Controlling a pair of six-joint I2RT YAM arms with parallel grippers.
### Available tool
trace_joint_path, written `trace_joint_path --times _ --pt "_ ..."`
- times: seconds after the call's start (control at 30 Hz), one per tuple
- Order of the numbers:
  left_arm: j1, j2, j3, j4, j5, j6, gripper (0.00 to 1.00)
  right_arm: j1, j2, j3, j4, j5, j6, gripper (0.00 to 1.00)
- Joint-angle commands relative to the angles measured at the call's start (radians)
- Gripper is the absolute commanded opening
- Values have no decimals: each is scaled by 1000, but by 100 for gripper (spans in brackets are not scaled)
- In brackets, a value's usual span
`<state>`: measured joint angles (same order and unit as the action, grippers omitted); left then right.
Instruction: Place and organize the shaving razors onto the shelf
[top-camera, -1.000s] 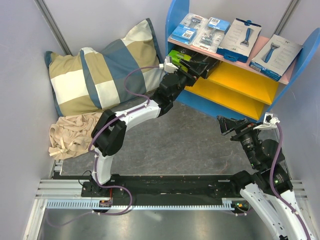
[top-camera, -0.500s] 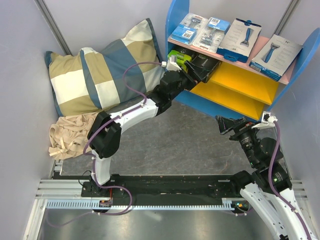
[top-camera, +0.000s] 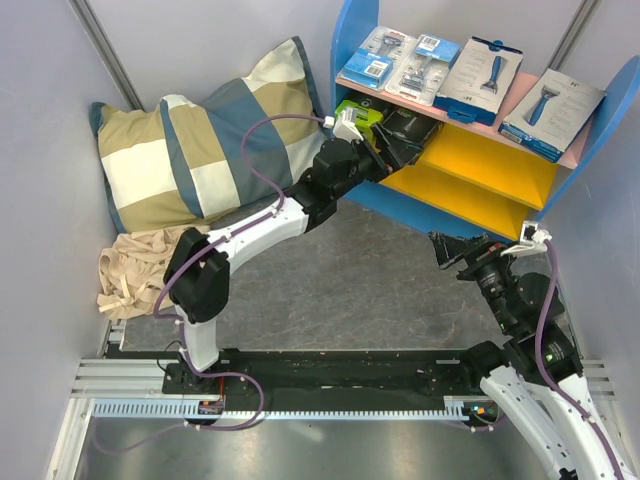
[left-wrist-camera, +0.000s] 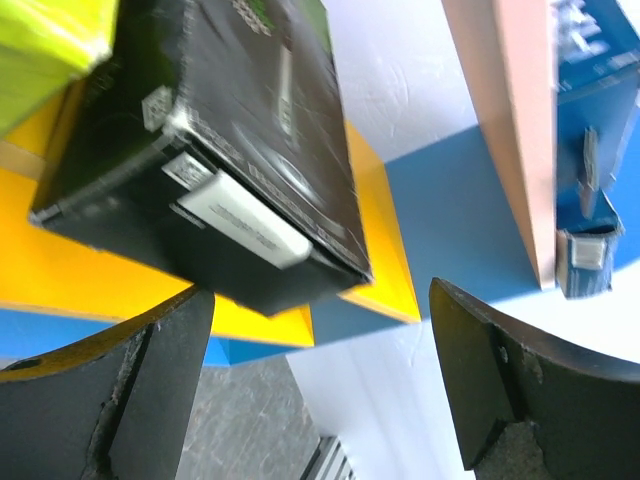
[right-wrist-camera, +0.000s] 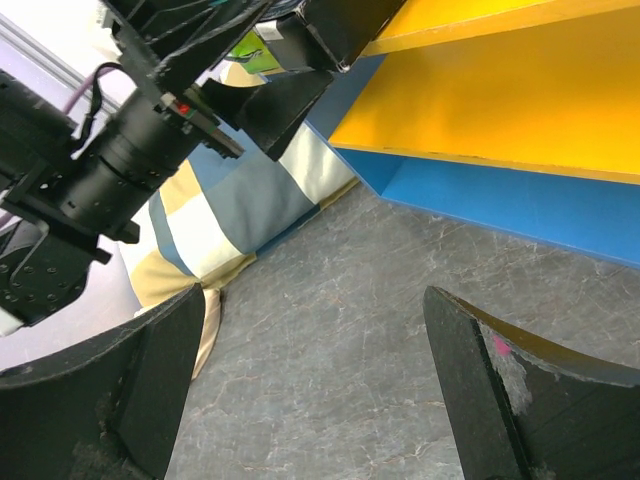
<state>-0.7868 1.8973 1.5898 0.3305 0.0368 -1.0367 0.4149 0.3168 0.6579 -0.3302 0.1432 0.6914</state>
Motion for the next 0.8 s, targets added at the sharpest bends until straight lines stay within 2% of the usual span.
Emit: trace_joint_path --times 0.0,0.2,0.4,0.57,0.77 --pt "-3 -119 -40 51 44 79 94 -2 21 12 31 -21 -7 98" --pt "9 -231 -137 -5 55 130 94 -2 47 16 46 -37 -10 98" --pt "46 -375 -217 -154 42 251 95 -4 61 22 51 -40 -15 98" --pt "124 -535 -237 -310 11 360 100 -2 82 20 74 -51 -16 98" --pt "231 -662 -257 -470 20 428 100 -2 143 8 129 -83 -18 98"
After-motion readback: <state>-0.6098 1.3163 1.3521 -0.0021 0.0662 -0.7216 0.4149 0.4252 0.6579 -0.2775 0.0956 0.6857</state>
